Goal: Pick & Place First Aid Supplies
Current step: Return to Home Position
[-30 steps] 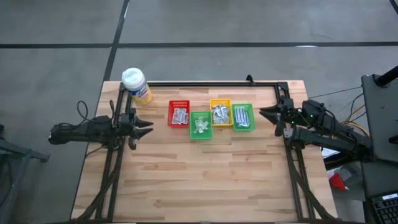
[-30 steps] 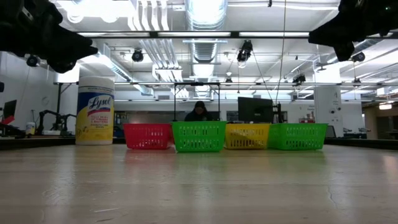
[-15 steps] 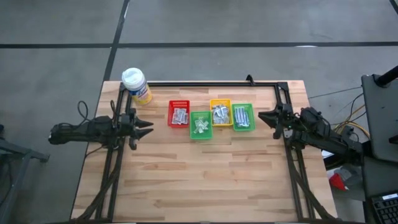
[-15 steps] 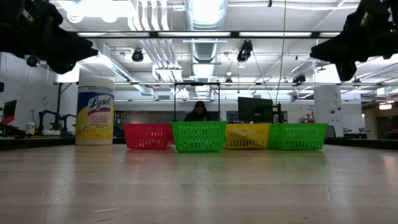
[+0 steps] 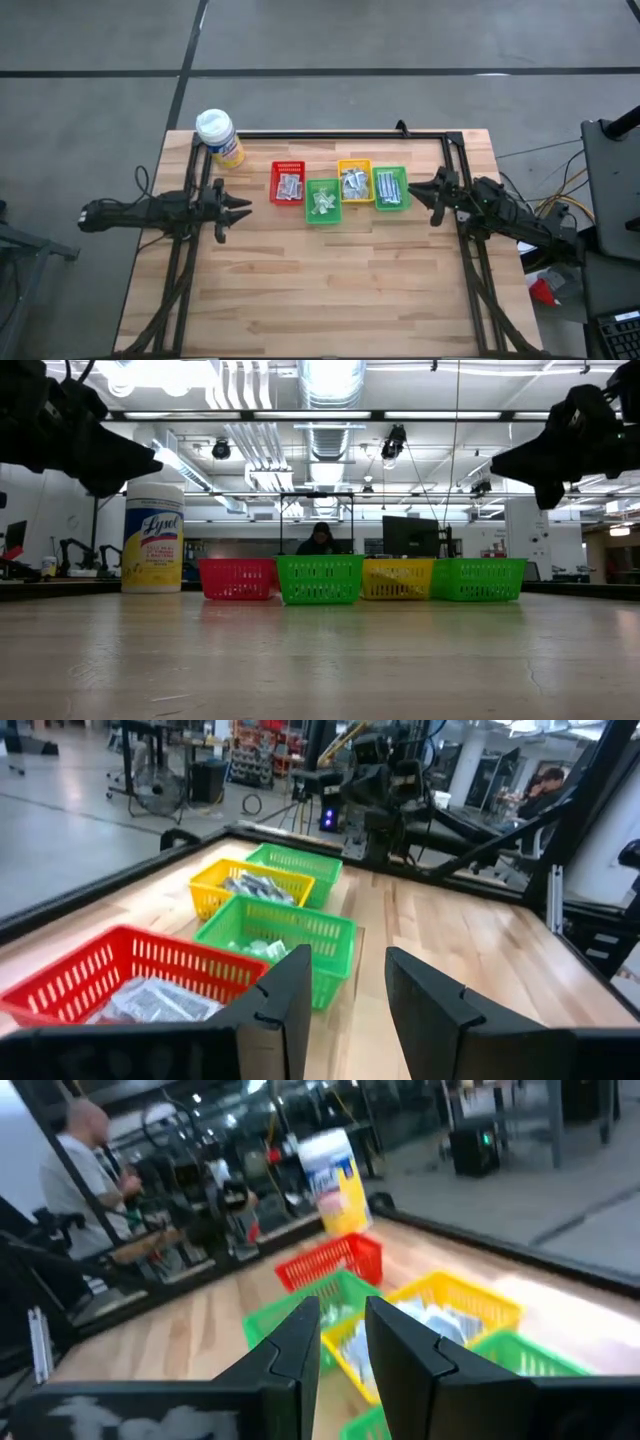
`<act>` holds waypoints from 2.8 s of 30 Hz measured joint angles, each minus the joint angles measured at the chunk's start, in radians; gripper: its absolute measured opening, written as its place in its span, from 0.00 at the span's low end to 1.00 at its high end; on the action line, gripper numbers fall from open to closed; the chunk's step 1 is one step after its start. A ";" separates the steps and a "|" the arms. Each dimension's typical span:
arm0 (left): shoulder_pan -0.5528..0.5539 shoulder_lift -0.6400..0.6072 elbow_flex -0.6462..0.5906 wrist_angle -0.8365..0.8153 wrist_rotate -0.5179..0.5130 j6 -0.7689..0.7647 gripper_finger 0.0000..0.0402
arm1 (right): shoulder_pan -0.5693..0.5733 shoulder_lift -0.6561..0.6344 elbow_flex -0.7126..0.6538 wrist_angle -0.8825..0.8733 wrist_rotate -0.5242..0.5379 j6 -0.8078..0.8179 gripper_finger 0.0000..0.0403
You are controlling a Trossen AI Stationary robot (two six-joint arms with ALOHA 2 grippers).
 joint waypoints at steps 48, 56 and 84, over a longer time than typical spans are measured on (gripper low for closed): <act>0.000 0.016 -0.012 0.027 0.001 0.012 0.31 | 0.000 0.121 -0.021 0.023 -0.001 -0.092 0.18; 0.001 0.016 -0.012 0.027 0.001 0.012 0.31 | 0.000 0.121 -0.021 0.023 -0.002 -0.092 0.21; 0.001 0.016 -0.012 0.027 0.001 0.012 0.31 | 0.000 0.121 -0.021 0.023 -0.002 -0.092 0.21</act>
